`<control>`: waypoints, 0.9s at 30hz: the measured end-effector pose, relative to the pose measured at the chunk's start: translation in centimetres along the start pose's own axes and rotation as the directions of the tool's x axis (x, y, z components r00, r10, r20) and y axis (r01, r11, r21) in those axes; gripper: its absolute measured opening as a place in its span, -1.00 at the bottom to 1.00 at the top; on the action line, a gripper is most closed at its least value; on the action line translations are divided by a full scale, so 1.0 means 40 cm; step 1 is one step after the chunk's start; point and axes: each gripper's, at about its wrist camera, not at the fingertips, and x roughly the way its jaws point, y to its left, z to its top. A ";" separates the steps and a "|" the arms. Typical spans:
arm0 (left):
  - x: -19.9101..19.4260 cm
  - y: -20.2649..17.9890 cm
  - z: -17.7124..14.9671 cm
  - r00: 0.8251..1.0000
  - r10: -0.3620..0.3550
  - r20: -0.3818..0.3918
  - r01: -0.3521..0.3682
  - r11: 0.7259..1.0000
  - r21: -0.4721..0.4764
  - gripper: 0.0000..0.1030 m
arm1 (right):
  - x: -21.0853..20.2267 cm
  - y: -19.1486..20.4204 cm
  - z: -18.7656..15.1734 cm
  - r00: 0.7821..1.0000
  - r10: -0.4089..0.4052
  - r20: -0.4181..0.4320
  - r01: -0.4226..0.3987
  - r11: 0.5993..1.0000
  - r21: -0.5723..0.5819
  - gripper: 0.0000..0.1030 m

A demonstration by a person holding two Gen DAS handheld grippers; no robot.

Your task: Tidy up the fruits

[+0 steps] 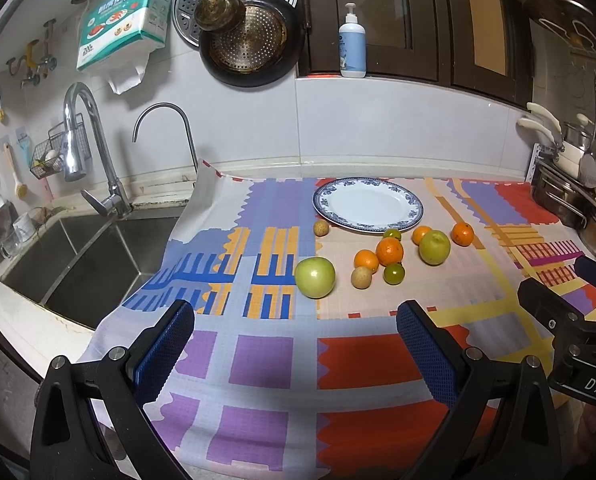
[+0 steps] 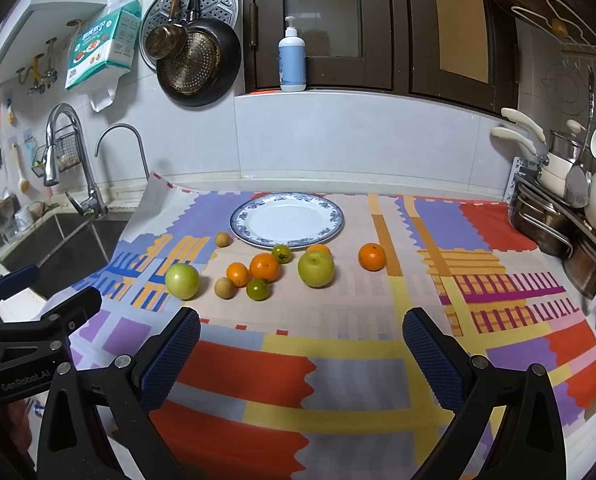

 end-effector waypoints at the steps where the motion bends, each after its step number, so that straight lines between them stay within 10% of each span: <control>1: 0.000 0.000 0.000 1.000 -0.001 0.001 0.001 1.000 0.000 1.00 | 0.000 0.000 -0.001 1.000 0.000 -0.001 0.000 1.000 0.000 0.99; 27: -0.002 -0.007 0.005 1.000 -0.001 0.001 0.001 1.000 -0.001 1.00 | 0.001 -0.001 -0.003 1.000 0.002 -0.002 -0.002 1.000 0.001 0.99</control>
